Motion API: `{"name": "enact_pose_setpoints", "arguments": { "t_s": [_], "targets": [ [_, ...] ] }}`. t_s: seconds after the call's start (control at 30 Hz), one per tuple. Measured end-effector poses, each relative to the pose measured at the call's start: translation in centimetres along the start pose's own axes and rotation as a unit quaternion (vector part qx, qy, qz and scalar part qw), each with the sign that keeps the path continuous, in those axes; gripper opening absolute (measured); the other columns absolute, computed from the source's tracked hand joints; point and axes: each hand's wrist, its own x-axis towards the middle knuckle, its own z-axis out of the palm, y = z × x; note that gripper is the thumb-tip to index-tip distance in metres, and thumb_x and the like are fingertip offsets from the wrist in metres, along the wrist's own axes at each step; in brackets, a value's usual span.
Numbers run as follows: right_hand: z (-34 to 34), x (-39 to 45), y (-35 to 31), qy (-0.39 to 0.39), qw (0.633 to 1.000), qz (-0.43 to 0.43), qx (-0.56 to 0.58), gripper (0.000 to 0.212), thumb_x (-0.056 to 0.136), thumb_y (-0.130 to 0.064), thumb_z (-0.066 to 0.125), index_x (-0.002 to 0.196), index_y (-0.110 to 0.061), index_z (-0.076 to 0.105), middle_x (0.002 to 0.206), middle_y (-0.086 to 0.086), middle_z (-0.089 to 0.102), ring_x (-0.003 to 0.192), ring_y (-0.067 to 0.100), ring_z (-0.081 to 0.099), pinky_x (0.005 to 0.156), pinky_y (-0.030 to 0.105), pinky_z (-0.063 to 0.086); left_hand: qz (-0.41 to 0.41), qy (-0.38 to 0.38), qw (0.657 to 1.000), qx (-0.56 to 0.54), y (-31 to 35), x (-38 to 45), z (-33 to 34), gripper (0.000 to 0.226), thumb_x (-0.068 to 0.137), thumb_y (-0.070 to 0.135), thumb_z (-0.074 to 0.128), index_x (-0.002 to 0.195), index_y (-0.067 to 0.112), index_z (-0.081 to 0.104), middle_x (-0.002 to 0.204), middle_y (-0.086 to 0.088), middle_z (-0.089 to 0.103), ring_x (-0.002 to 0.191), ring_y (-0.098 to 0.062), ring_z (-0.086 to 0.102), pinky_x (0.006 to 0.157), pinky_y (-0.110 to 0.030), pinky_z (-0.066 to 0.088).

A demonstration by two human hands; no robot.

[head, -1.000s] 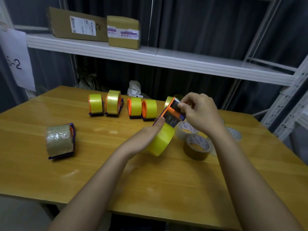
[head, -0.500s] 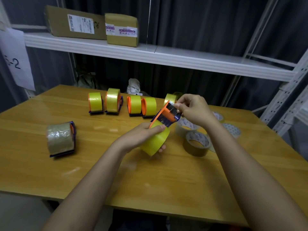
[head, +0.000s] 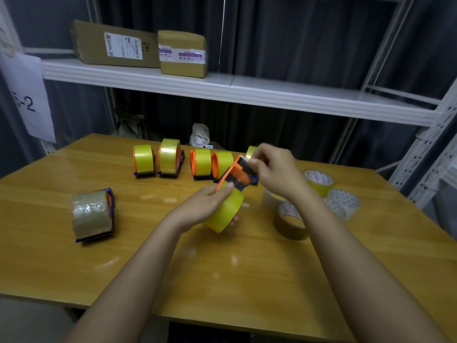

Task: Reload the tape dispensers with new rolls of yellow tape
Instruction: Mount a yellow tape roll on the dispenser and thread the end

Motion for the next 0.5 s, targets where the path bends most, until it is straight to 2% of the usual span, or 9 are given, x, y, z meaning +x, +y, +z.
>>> {"name": "enact_pose_setpoints", "arguments": {
  "t_s": [0.07, 0.13, 0.17, 0.23, 0.27, 0.37, 0.43, 0.5],
  "targets": [
    [0.4, -1.1, -1.1, 0.001, 0.994, -0.088, -0.068, 0.007, 0.092, -0.018, 0.058, 0.088, -0.013, 0.061, 0.08, -0.002, 0.057, 0.082, 0.02, 0.054, 0.067, 0.036, 0.04, 0.008, 0.023, 1.0, -0.003, -0.3, 0.4, 0.3, 0.057, 0.099, 0.05, 0.029, 0.1, 0.003, 0.062, 0.081, -0.02, 0.071, 0.07, -0.028, 0.07, 0.063, -0.034, 0.057],
    [0.8, -2.0, -2.0, 0.002, 0.986, -0.147, -0.083, 0.006, 0.091, -0.016, 0.058, 0.087, -0.012, 0.059, 0.08, -0.001, 0.058, 0.083, 0.022, 0.053, 0.066, 0.037, 0.041, 0.002, 0.04, 0.999, -0.025, -0.5, 0.9, 0.5, 0.063, 0.098, 0.055, 0.022, 0.098, 0.007, 0.064, 0.078, -0.017, 0.072, 0.07, -0.026, 0.07, 0.061, -0.031, 0.057],
    [0.8, -2.2, -2.3, 0.005, 0.986, -0.15, -0.078, 0.005, 0.092, -0.016, 0.057, 0.088, -0.013, 0.058, 0.081, -0.001, 0.058, 0.083, 0.021, 0.053, 0.066, 0.038, 0.043, -0.003, 0.047, 0.998, -0.032, -0.7, 1.2, 0.6, 0.065, 0.097, 0.057, 0.021, 0.101, 0.009, 0.065, 0.085, -0.017, 0.072, 0.077, -0.026, 0.07, 0.066, -0.031, 0.057],
    [0.4, -2.0, -2.6, 0.013, 0.991, -0.116, -0.062, 0.005, 0.094, -0.017, 0.055, 0.091, -0.014, 0.056, 0.085, -0.002, 0.058, 0.083, 0.021, 0.054, 0.067, 0.039, 0.044, -0.031, 0.054, 0.997, -0.051, -1.2, 1.8, 0.7, 0.061, 0.098, 0.057, 0.024, 0.119, 0.013, 0.06, 0.111, -0.014, 0.067, 0.1, -0.024, 0.065, 0.088, -0.036, 0.052],
    [0.0, -1.7, -2.6, 0.012, 0.994, -0.091, -0.058, 0.004, 0.095, -0.019, 0.054, 0.092, -0.016, 0.055, 0.087, -0.001, 0.059, 0.083, 0.021, 0.055, 0.068, 0.039, 0.045, -0.047, 0.049, 0.994, -0.081, -1.3, 1.9, 0.8, 0.053, 0.099, 0.053, 0.028, 0.123, 0.015, 0.058, 0.114, -0.011, 0.065, 0.1, -0.021, 0.064, 0.09, -0.034, 0.051],
    [-0.9, -0.8, -2.7, -0.033, 0.995, -0.047, -0.078, 0.006, 0.096, -0.022, 0.052, 0.093, -0.018, 0.054, 0.092, 0.004, 0.064, 0.084, 0.026, 0.058, 0.07, 0.041, 0.048, -0.092, 0.001, 0.977, -0.191, -1.4, 1.6, 1.3, 0.034, 0.1, 0.037, 0.035, 0.107, 0.017, 0.062, 0.091, -0.007, 0.068, 0.074, -0.016, 0.066, 0.068, -0.026, 0.052],
    [-1.1, -0.6, -2.9, -0.065, 0.994, -0.043, -0.076, 0.007, 0.098, -0.022, 0.05, 0.094, -0.017, 0.055, 0.091, 0.006, 0.065, 0.084, 0.027, 0.06, 0.071, 0.043, 0.05, -0.105, -0.011, 0.961, -0.257, -1.6, 1.5, 1.9, 0.038, 0.099, 0.037, 0.033, 0.106, 0.014, 0.063, 0.086, -0.007, 0.07, 0.076, -0.019, 0.067, 0.07, -0.03, 0.052],
    [-1.1, -0.7, -3.4, -0.086, 0.994, -0.052, -0.048, 0.008, 0.098, -0.021, 0.049, 0.097, -0.015, 0.055, 0.09, 0.007, 0.066, 0.084, 0.026, 0.06, 0.072, 0.046, 0.051, -0.098, -0.015, 0.942, -0.32, -1.9, 1.6, 2.6, 0.046, 0.1, 0.039, 0.029, 0.113, 0.009, 0.061, 0.095, -0.014, 0.071, 0.086, -0.026, 0.069, 0.081, -0.038, 0.052]
  ]
}}
